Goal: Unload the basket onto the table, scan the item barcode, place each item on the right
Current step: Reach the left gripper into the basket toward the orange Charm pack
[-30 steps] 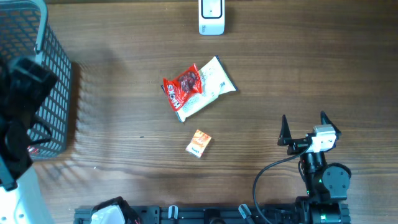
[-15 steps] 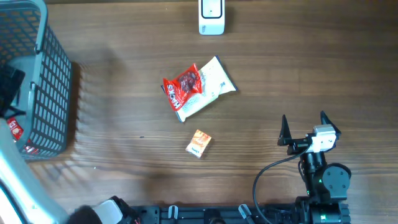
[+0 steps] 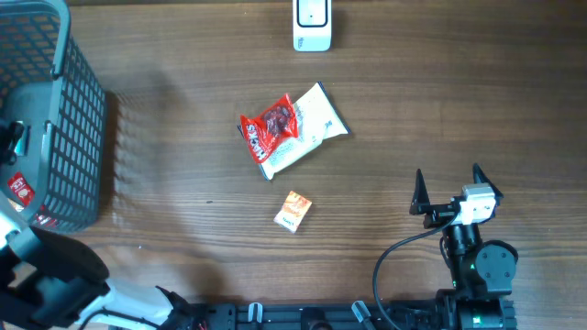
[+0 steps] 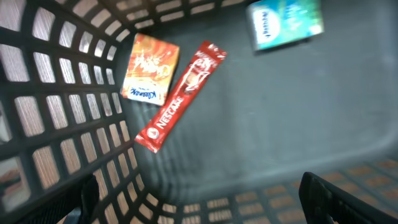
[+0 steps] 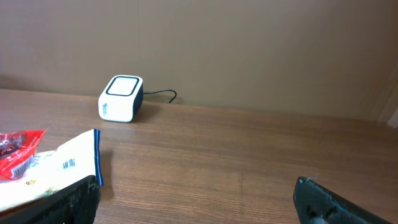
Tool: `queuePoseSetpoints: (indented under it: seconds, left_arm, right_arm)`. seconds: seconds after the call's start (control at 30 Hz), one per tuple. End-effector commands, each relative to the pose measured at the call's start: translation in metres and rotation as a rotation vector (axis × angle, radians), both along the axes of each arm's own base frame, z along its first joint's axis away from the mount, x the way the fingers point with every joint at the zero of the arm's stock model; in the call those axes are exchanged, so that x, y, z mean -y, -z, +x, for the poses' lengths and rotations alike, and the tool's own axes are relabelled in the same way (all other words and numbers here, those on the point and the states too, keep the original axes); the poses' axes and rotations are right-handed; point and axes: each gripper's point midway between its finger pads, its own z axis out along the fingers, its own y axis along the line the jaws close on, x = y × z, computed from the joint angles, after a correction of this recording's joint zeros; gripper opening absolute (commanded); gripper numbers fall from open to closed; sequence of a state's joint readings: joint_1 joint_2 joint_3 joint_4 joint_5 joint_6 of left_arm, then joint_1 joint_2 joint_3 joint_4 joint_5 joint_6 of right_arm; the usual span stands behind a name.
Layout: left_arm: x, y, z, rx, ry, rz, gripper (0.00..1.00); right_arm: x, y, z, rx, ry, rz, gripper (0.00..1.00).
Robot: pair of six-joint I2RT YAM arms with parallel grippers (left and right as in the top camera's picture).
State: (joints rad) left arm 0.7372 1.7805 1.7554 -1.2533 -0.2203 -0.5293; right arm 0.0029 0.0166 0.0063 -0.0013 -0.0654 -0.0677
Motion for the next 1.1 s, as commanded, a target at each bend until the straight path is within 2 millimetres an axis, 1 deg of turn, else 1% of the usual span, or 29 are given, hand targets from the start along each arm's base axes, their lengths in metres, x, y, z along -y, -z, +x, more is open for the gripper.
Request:
queuePoseSetpoints:
  seconds: [0.0, 0.1, 0.23, 0.3, 0.43, 0.8, 1.07]
  left_arm:
    - [-0.013, 0.030, -0.009, -0.072, -0.038, -0.046, 1.00]
    - [-0.015, 0.056, -0.016, -0.126, -0.055, -0.097, 1.00]
    - [-0.019, 0.077, -0.021, -0.166, -0.071, -0.138, 1.00]
    - [-0.021, 0.082, -0.024, -0.176, -0.079, -0.149, 1.00]
    - [-0.027, 0.085, -0.027, -0.175, -0.093, -0.146, 1.00]
    - [-0.039, 0.090, -0.043, -0.182, -0.144, -0.151, 1.00]
    - [-0.042, 0.090, -0.043, -0.174, -0.148, -0.143, 1.00]
  right_arm:
    - [0.004, -0.001, 0.000, 0.003, 0.023, 0.015, 1.00]
    - [0.004, -0.001, 0.000, 0.003, 0.023, 0.015, 1.00]
    - [0.004, -0.001, 0.000, 0.003, 0.023, 0.015, 1.00]
    - [0.004, -0.001, 0.000, 0.003, 0.023, 0.015, 1.00]
    - [0.004, -0.001, 0.000, 0.003, 0.023, 0.016, 1.00]
    - [0.004, -0.001, 0.000, 0.003, 0.023, 0.015, 1.00]
    - [0.004, -0.001, 0.000, 0.003, 0.023, 0.015, 1.00]
